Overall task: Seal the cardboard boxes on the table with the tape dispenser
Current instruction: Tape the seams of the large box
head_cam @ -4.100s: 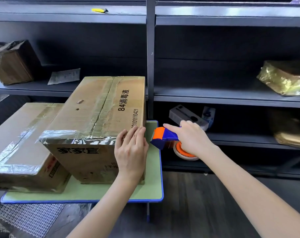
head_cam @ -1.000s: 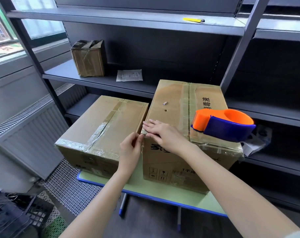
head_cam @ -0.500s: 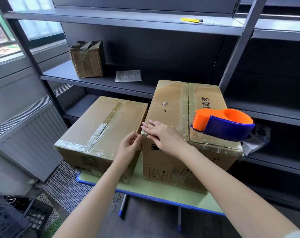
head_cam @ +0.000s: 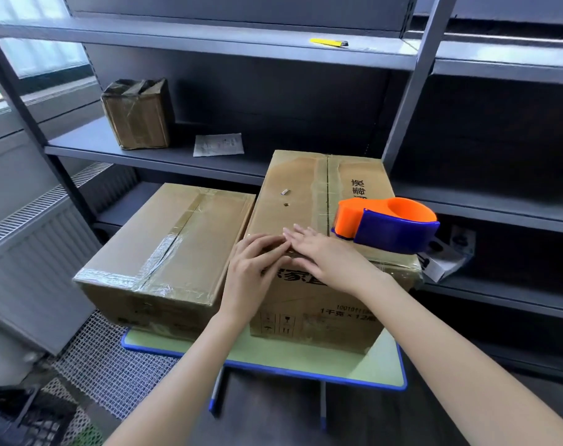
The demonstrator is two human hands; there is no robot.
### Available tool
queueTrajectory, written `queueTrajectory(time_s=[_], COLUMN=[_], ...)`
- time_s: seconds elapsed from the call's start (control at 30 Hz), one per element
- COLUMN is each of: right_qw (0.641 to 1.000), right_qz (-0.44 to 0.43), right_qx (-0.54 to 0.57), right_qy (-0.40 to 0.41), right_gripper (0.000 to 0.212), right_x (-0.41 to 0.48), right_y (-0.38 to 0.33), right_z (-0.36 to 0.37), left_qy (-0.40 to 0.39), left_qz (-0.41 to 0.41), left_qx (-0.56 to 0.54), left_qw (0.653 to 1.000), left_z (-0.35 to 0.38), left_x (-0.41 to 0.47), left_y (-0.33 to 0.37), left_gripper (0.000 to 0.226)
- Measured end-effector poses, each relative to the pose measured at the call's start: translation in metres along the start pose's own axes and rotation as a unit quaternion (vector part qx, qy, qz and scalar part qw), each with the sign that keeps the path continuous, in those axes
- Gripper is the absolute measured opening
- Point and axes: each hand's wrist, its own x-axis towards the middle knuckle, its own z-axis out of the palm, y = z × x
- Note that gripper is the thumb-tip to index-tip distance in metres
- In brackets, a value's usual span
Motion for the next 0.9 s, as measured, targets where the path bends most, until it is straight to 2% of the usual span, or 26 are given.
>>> queueTrajectory(time_s=[0.13,0.27,0.4,0.5,0.63,0.8,0.9], right_qw=[0.999,0.998,0.999,0.998,0.998,0.995,0.993], right_qz=[0.000,0.002,0.012,0.031,0.046,0.056,0.068], right_qx=[0.038,0.052,0.045,0.055,0.027,0.058,0.057], right_qy=[0.034,0.037,0.015,0.026,0.038,0.062,0.075], right_gripper=[0.050,0.051,0.060,0.053,0.048,0.045,0.045], right_x=[-0.006,-0.002,-0.017,-0.040,-0.064,-0.073,-0.072], right_y=[0.006,0.006,0.017,0.032,0.051,0.061,0.060], right_z=[0.009,0.008,0.000,-0.007,-0.008,0.002,0.004], left_qy=[0.042,0.041,0.036,0.013,-0.049,0.011,0.021], left_qz=[0.007,-0.003,0.016,0.054,0.112,0.115,0.128], left_qx=[0.015,0.006,0.087,0.116,0.082,0.084,0.104], left_qw=[0.999,0.999,0.995,0.992,0.989,0.990,0.986], left_z=[0.008,0.006,0.005,0.011,0.037,0.060,0.062], left_x=[-0.004,0.000,0.002,0.009,0.019,0.008,0.005], left_y=[-0.003,0.002,0.010,0.027,0.055,0.055,0.056], left_gripper=[0.027,0.026,0.026,0.029,0.035,0.023,0.021])
